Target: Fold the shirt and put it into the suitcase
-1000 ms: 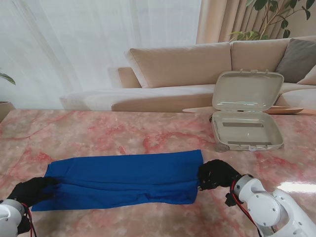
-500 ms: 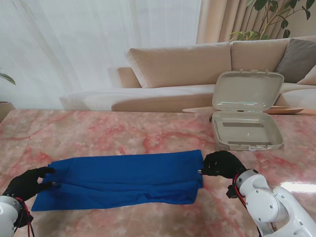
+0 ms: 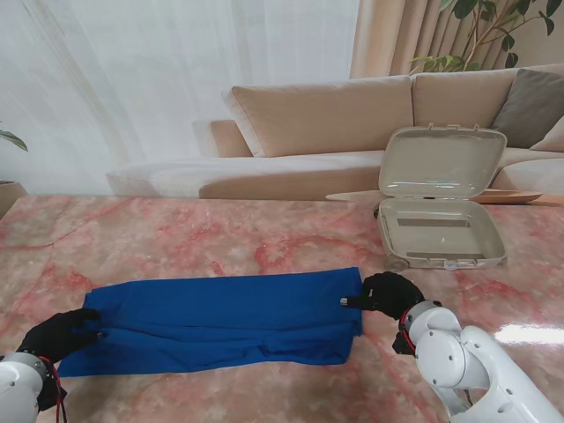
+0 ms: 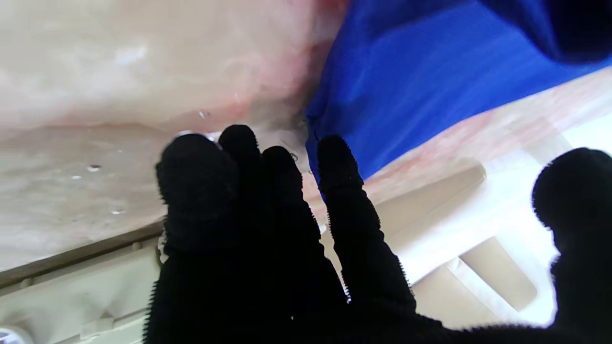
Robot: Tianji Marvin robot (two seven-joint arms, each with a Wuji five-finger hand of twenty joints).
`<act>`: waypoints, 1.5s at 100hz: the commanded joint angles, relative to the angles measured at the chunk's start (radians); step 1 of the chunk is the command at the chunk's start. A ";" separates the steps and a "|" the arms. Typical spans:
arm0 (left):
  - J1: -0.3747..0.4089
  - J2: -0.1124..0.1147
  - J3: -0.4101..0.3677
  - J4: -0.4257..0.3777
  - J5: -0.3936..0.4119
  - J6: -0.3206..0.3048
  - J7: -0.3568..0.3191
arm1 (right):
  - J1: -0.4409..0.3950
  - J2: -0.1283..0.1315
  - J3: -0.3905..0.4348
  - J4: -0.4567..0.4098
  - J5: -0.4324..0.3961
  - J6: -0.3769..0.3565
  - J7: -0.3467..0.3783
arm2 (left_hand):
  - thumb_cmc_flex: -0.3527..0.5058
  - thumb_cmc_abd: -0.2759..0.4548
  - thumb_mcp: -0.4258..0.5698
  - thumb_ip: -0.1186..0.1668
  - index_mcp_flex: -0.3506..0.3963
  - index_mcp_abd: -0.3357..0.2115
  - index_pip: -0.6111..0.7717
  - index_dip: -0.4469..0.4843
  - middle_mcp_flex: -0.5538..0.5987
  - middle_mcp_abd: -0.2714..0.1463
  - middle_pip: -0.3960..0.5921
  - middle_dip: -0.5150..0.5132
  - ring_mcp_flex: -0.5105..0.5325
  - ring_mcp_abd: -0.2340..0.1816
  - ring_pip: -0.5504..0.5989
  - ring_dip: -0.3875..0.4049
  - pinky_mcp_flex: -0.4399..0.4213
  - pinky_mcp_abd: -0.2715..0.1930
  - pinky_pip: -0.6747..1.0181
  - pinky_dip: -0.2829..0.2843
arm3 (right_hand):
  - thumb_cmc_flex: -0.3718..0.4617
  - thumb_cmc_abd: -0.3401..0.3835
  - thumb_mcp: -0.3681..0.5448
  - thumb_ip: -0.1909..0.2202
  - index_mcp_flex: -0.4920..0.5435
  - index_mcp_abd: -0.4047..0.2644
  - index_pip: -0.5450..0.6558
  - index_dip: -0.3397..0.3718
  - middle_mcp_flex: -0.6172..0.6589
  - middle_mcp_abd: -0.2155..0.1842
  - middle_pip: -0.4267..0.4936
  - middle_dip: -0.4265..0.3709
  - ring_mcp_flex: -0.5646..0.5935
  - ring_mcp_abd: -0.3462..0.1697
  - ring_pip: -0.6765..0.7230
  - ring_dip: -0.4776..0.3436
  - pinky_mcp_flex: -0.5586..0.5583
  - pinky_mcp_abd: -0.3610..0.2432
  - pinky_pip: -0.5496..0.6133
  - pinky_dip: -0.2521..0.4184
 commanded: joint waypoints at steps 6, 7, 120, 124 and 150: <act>0.000 0.001 0.017 0.025 -0.009 0.000 -0.005 | 0.002 0.014 -0.009 -0.002 -0.041 0.022 0.063 | -0.015 0.050 -0.043 0.019 0.009 0.019 -0.012 0.012 -0.021 0.017 -0.016 -0.005 -0.028 0.034 -0.006 -0.008 -0.014 0.026 -0.002 -0.003 | -0.084 0.025 0.009 0.037 -0.063 0.037 -0.067 -0.014 -0.088 0.027 -0.023 -0.013 -0.083 0.031 -0.007 0.018 -0.014 -0.085 -0.039 0.049; 0.000 0.001 0.018 0.026 -0.009 0.000 -0.006 | 0.003 0.014 -0.010 -0.001 -0.046 0.024 0.065 | -0.014 0.050 -0.042 0.019 0.009 0.020 -0.012 0.012 -0.021 0.017 -0.016 -0.005 -0.028 0.034 -0.006 -0.008 -0.014 0.025 -0.002 -0.003 | -0.085 0.026 0.009 0.037 -0.065 0.039 -0.070 -0.014 -0.091 0.029 -0.023 -0.013 -0.086 0.031 -0.007 0.019 -0.016 -0.086 -0.040 0.050; -0.006 0.004 0.071 0.058 -0.039 0.013 -0.013 | 0.220 0.062 -0.254 0.161 -0.025 0.077 0.301 | -0.003 0.054 -0.042 0.020 0.040 0.035 0.027 0.040 -0.025 0.020 -0.014 -0.004 -0.027 0.032 0.003 -0.007 -0.011 0.026 0.008 -0.001 | 0.101 -0.144 0.006 0.028 0.052 -0.010 0.119 0.177 -0.154 0.024 0.107 0.170 -0.130 0.007 0.124 0.126 -0.270 0.163 -0.257 0.125; -0.006 0.004 0.072 0.058 -0.040 0.013 -0.012 | 0.230 0.063 -0.263 0.167 -0.008 0.085 0.309 | -0.003 0.053 -0.042 0.020 0.039 0.036 0.029 0.041 -0.026 0.021 -0.015 -0.004 -0.028 0.031 0.002 -0.007 -0.011 0.026 0.008 -0.001 | 0.125 -0.162 0.008 0.029 0.055 -0.016 0.137 0.187 -0.145 0.023 0.114 0.181 -0.123 0.009 0.130 0.128 -0.427 0.215 -0.232 0.227; -0.003 0.003 0.075 0.059 -0.039 0.013 -0.009 | 0.298 0.075 -0.327 0.210 0.049 0.111 0.376 | 0.003 0.045 -0.040 0.021 0.037 0.037 0.035 0.043 -0.026 0.008 -0.010 -0.003 -0.027 0.031 0.003 -0.006 -0.010 0.027 0.010 -0.001 | 0.320 -0.250 -0.035 0.060 -0.073 -0.107 0.338 0.277 0.023 0.012 0.137 0.159 0.063 0.004 0.146 0.088 -0.394 0.205 0.195 -0.048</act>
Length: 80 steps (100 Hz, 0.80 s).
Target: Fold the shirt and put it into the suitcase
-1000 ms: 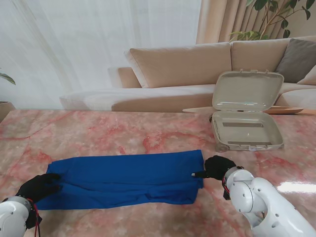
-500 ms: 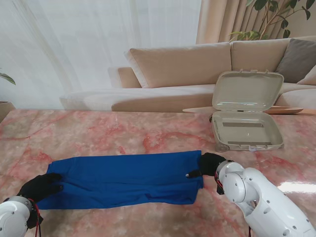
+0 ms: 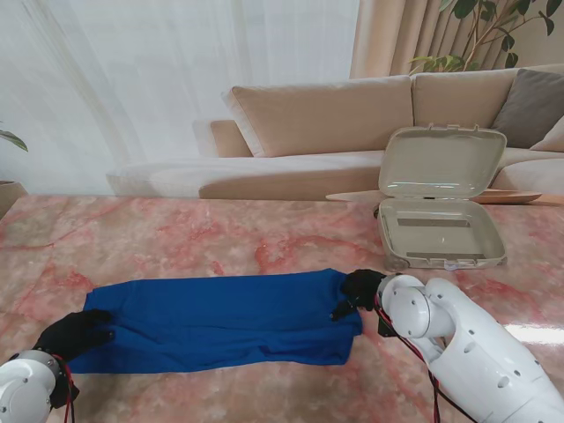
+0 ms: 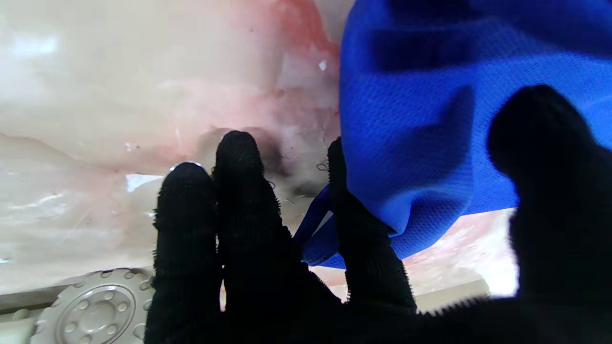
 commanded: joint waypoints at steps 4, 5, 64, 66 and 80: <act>0.028 -0.009 0.020 0.034 -0.005 0.009 -0.017 | -0.029 -0.001 -0.041 0.069 0.030 0.017 0.053 | 0.005 0.033 -0.031 0.020 0.025 0.014 0.020 0.017 -0.002 -0.012 0.003 -0.003 0.012 -0.007 -0.083 -0.092 -0.010 0.027 0.009 -0.001 | 0.074 -0.053 -0.034 0.053 -0.062 -0.039 0.085 0.009 0.244 -0.226 0.013 -0.118 0.100 -0.018 0.044 -0.016 0.073 -0.008 0.103 -0.049; 0.028 -0.009 0.020 0.034 -0.005 0.009 -0.018 | -0.026 -0.001 -0.043 0.070 0.032 0.018 0.055 | 0.005 0.032 -0.031 0.020 0.025 0.013 0.020 0.017 -0.002 -0.008 0.002 -0.003 0.012 -0.007 -0.083 -0.092 -0.010 0.027 0.009 -0.001 | 0.078 -0.055 -0.034 0.053 -0.065 -0.039 0.089 0.009 0.249 -0.228 0.016 -0.117 0.107 -0.020 0.048 -0.016 0.080 -0.009 0.107 -0.050; 0.031 -0.010 0.033 0.034 -0.013 0.023 -0.011 | -0.001 -0.053 -0.060 0.128 0.244 0.135 -0.108 | 0.013 0.024 -0.028 0.021 0.022 0.017 0.024 0.016 -0.003 -0.014 0.009 -0.003 0.014 -0.008 -0.079 -0.090 -0.008 0.027 0.012 -0.001 | 0.406 -0.280 0.357 0.002 -0.042 -0.117 0.580 -0.183 0.576 -0.334 0.277 -0.024 0.536 -0.174 0.340 -0.023 0.555 -0.100 0.350 -0.228; 0.031 -0.011 0.033 0.034 -0.014 0.022 -0.010 | -0.004 -0.057 -0.055 0.127 0.253 0.135 -0.116 | 0.012 0.025 -0.029 0.021 0.021 0.017 0.024 0.016 -0.001 -0.019 0.009 -0.003 0.016 -0.009 -0.078 -0.090 -0.007 0.027 0.013 -0.001 | 0.410 -0.287 0.370 0.011 -0.039 -0.117 0.586 -0.185 0.582 -0.336 0.281 -0.023 0.536 -0.176 0.351 -0.018 0.562 -0.101 0.355 -0.229; 0.031 -0.012 0.035 0.031 -0.023 0.020 -0.002 | -0.031 -0.071 -0.019 0.106 0.299 0.149 -0.157 | 0.011 0.026 -0.029 0.021 0.021 0.017 0.024 0.015 0.000 -0.016 0.011 -0.003 0.016 -0.008 -0.077 -0.089 -0.006 0.027 0.015 0.000 | 0.424 -0.350 0.463 0.045 -0.010 -0.127 0.617 -0.190 0.611 -0.333 0.308 -0.019 0.538 -0.197 0.422 0.007 0.613 -0.105 0.383 -0.239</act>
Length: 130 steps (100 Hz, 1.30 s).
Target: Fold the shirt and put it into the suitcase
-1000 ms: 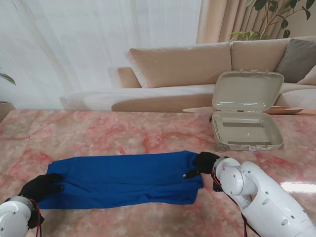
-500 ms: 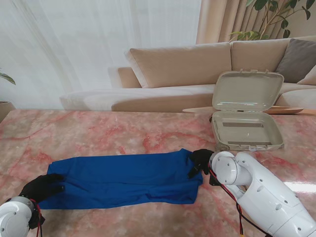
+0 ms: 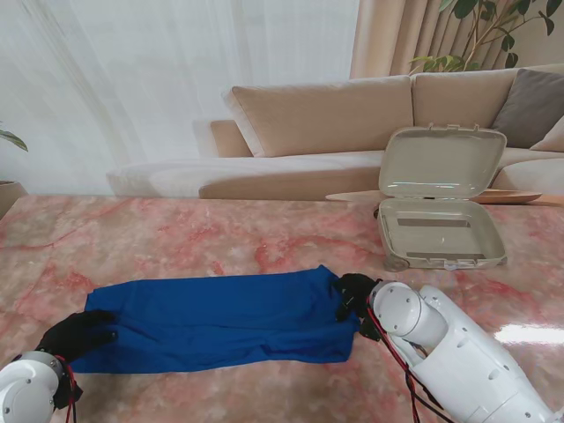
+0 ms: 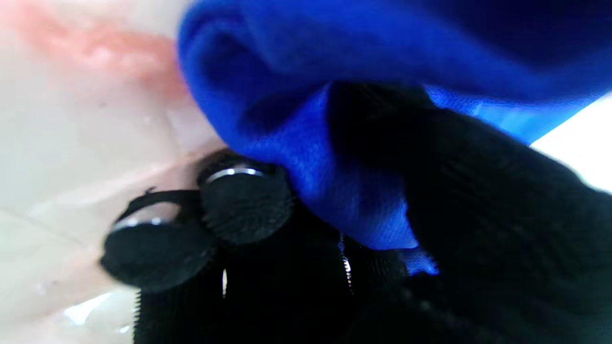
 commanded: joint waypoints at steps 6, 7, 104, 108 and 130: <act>0.029 -0.013 0.022 0.034 -0.011 0.003 -0.012 | -0.052 -0.012 0.017 -0.014 0.001 0.028 0.013 | 0.010 0.028 -0.029 0.020 0.022 0.015 0.022 0.015 0.015 -0.022 0.011 -0.002 0.019 -0.006 -0.094 -0.106 -0.005 0.025 0.016 0.000 | 0.072 -0.080 0.108 0.043 0.047 -0.051 0.062 -0.007 0.034 0.051 -0.017 0.043 0.001 -0.046 0.021 0.034 0.077 -0.050 0.097 -0.024; 0.029 -0.014 0.021 0.033 -0.012 0.003 -0.011 | -0.054 -0.013 0.019 -0.016 0.003 0.030 0.009 | 0.010 0.028 -0.029 0.020 0.022 0.016 0.022 0.015 0.015 -0.021 0.011 -0.002 0.019 -0.006 -0.093 -0.106 -0.004 0.025 0.016 0.000 | 0.073 -0.082 0.111 0.043 0.049 -0.051 0.063 -0.007 0.035 0.052 -0.017 0.043 0.001 -0.046 0.023 0.034 0.079 -0.050 0.098 -0.024; 0.079 -0.036 -0.013 -0.029 -0.096 -0.024 0.056 | -0.100 -0.080 0.174 -0.133 0.052 0.098 -0.235 | -0.003 0.040 -0.032 0.021 0.030 0.013 0.013 0.011 0.041 -0.022 0.011 -0.001 0.050 0.000 -0.075 -0.094 0.014 0.039 0.039 0.008 | 0.109 -0.301 0.412 0.019 0.152 -0.013 0.082 0.053 0.097 0.155 0.042 0.074 -0.007 -0.064 0.191 -0.009 0.102 -0.077 0.189 0.122; 0.070 -0.033 -0.005 -0.021 -0.101 -0.028 0.044 | -0.101 -0.080 0.178 -0.138 0.051 0.098 -0.237 | -0.002 0.040 -0.032 0.021 0.030 0.015 0.013 0.010 0.041 -0.022 0.011 0.000 0.050 0.001 -0.076 -0.094 0.014 0.040 0.038 0.007 | 0.108 -0.301 0.413 0.019 0.152 -0.011 0.082 0.052 0.098 0.154 0.043 0.073 -0.007 -0.065 0.191 -0.008 0.105 -0.065 0.187 0.114; 0.022 -0.020 0.041 0.015 -0.128 -0.051 -0.006 | -0.105 -0.078 0.200 -0.162 0.034 0.104 -0.234 | -0.001 0.041 -0.031 0.021 0.028 0.012 0.012 0.011 0.040 -0.023 0.011 0.000 0.050 -0.001 -0.076 -0.093 0.013 0.038 0.037 0.006 | 0.105 -0.306 0.416 0.017 0.156 -0.014 0.084 0.052 0.103 0.154 0.046 0.072 -0.006 -0.072 0.198 -0.004 0.107 -0.069 0.204 0.093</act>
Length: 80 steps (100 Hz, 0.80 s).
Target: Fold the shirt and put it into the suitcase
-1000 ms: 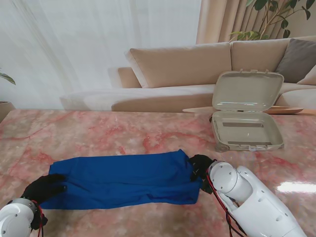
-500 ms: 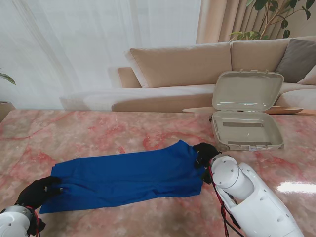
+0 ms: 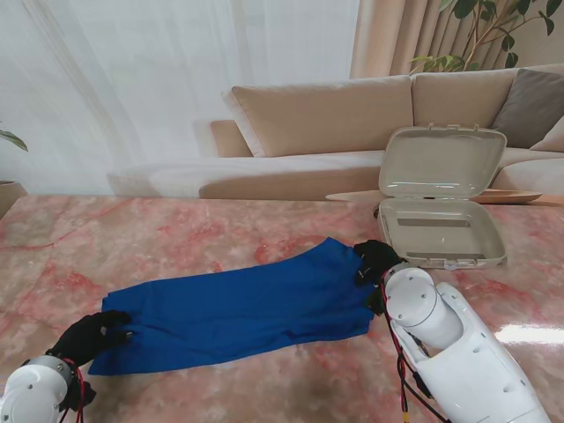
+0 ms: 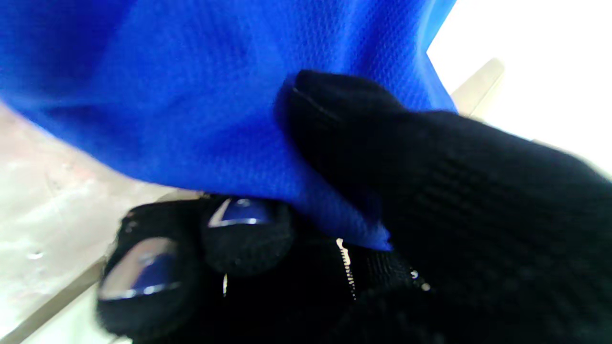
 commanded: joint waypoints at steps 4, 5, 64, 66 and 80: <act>-0.002 -0.001 0.032 0.039 -0.012 -0.010 -0.034 | -0.002 0.001 0.010 -0.014 -0.004 0.011 0.014 | -0.001 0.042 -0.031 0.021 0.012 0.012 -0.003 0.011 0.026 -0.020 0.011 0.002 0.044 0.015 -0.083 -0.087 0.001 0.020 0.026 0.006 | 0.056 -0.043 0.142 0.017 0.030 -0.005 0.056 0.014 0.079 0.134 0.068 0.003 0.000 -0.071 0.042 -0.011 0.055 -0.062 0.107 -0.022; -0.004 0.000 0.033 0.040 -0.013 -0.011 -0.036 | -0.003 0.001 0.011 -0.015 -0.005 0.011 0.014 | 0.000 0.041 -0.031 0.021 0.012 0.013 -0.003 0.011 0.026 -0.019 0.011 0.002 0.044 0.015 -0.083 -0.087 0.001 0.020 0.026 0.006 | 0.055 -0.044 0.142 0.017 0.030 -0.005 0.056 0.014 0.080 0.134 0.068 0.003 0.001 -0.071 0.042 -0.010 0.055 -0.062 0.107 -0.024; -0.137 0.019 0.165 0.122 -0.094 -0.041 -0.115 | 0.047 -0.007 0.029 -0.062 0.028 0.052 0.006 | 0.003 0.043 -0.031 0.021 0.005 0.013 0.000 0.013 0.020 -0.015 0.007 -0.003 0.036 0.016 -0.084 -0.087 -0.004 0.015 0.029 0.006 | 0.056 -0.072 0.161 -0.004 0.033 0.000 0.050 0.012 0.088 0.147 0.065 -0.003 0.000 -0.065 0.056 -0.009 0.056 -0.066 0.130 -0.046; -0.141 0.019 0.169 0.126 -0.097 -0.042 -0.114 | 0.049 -0.008 0.028 -0.063 0.032 0.054 0.004 | 0.004 0.043 -0.030 0.022 0.005 0.015 -0.001 0.013 0.020 -0.014 0.007 -0.003 0.037 0.018 -0.084 -0.087 -0.004 0.015 0.029 0.006 | 0.055 -0.071 0.160 -0.004 0.033 0.002 0.051 0.013 0.087 0.149 0.065 -0.003 0.000 -0.065 0.056 -0.009 0.056 -0.066 0.130 -0.047; -0.173 0.018 0.197 0.151 -0.122 -0.052 -0.116 | 0.065 -0.017 0.016 -0.077 0.064 0.068 -0.010 | 0.005 0.043 -0.030 0.022 0.003 0.016 -0.002 0.012 0.016 -0.012 0.005 -0.004 0.033 0.018 -0.085 -0.087 -0.006 0.014 0.030 0.006 | 0.055 -0.061 0.154 -0.002 0.026 0.007 0.049 0.013 0.083 0.152 0.066 -0.006 0.000 -0.062 0.054 -0.011 0.056 -0.065 0.134 -0.051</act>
